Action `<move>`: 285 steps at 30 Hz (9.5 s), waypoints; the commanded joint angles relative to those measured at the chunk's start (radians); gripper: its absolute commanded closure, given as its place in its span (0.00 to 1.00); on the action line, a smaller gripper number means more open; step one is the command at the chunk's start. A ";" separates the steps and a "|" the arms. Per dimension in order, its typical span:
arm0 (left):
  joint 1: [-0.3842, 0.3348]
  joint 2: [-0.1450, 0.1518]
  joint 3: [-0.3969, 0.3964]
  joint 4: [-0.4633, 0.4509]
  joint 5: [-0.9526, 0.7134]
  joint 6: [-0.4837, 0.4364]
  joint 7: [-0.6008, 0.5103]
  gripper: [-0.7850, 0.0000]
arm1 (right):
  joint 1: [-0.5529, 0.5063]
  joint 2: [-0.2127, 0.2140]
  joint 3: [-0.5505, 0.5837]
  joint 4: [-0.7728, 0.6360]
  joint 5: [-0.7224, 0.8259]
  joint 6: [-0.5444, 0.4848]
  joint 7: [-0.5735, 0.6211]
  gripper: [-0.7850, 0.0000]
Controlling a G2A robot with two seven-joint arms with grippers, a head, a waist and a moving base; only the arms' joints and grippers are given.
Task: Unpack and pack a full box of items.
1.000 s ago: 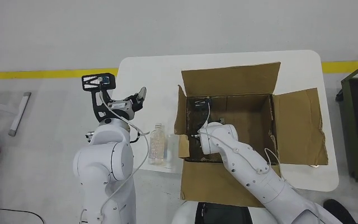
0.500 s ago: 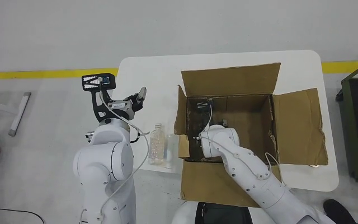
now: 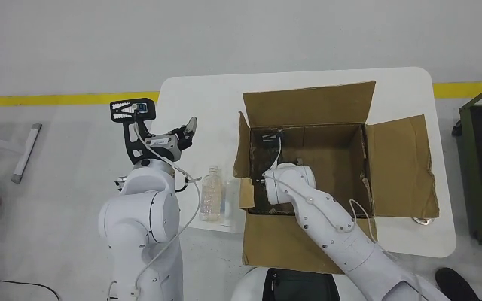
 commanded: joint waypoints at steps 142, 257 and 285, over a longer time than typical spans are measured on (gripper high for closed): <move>0.000 0.000 0.000 0.000 0.000 0.000 0.000 0.00 | -0.138 -0.201 0.279 -0.148 -0.428 -0.854 0.112 0.59; 0.000 0.000 0.000 0.000 0.000 0.000 0.000 0.00 | -0.244 -0.018 1.268 -1.028 0.370 -0.708 0.130 1.00; 0.000 0.000 0.000 0.000 0.000 0.000 0.000 0.00 | -0.556 0.040 1.132 -0.821 0.254 -0.660 0.006 1.00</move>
